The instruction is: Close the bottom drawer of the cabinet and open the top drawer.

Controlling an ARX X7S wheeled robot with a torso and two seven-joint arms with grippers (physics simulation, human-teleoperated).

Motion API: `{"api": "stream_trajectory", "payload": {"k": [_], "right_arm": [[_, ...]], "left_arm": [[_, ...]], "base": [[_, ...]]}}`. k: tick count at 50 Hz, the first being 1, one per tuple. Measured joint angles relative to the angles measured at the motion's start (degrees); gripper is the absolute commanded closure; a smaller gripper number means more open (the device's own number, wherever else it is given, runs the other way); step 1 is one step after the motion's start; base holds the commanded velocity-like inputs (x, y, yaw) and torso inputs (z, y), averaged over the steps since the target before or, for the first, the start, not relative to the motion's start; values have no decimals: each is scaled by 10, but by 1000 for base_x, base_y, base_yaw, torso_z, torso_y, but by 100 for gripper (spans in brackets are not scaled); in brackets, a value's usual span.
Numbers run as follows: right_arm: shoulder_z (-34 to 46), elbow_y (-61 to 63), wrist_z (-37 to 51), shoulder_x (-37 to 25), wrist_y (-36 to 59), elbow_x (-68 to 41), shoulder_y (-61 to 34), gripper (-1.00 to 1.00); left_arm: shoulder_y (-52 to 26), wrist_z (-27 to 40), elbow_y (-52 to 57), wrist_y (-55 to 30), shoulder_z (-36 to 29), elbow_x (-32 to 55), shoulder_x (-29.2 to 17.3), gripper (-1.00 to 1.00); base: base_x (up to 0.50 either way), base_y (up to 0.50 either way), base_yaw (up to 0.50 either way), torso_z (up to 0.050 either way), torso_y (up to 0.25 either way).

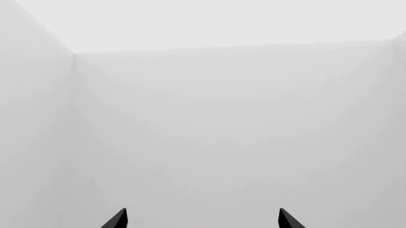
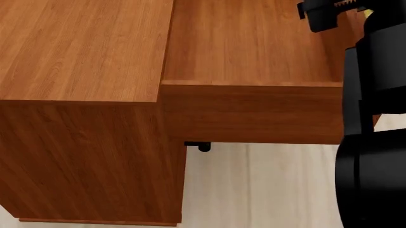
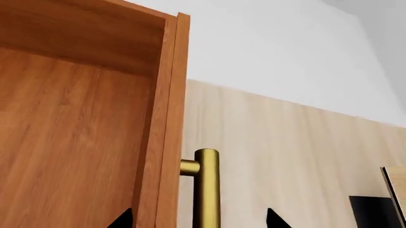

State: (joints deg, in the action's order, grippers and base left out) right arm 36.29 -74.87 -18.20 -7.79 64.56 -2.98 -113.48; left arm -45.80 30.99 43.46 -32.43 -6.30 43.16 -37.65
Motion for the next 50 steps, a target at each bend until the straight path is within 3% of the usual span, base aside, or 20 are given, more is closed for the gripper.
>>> {"api": "stream_trajectory", "payload": {"k": [36, 50], "right_arm": [[76, 7, -13, 1, 9, 35, -85, -100], [46, 152, -3, -57, 100, 23, -77, -100]], "left_arm": [[-24, 23, 28, -24, 16, 40, -13, -100], [-38, 30, 33, -32, 16, 52, -15, -100]], "base": [[0, 0, 0, 0, 0], [0, 0, 0, 0, 0]]}}
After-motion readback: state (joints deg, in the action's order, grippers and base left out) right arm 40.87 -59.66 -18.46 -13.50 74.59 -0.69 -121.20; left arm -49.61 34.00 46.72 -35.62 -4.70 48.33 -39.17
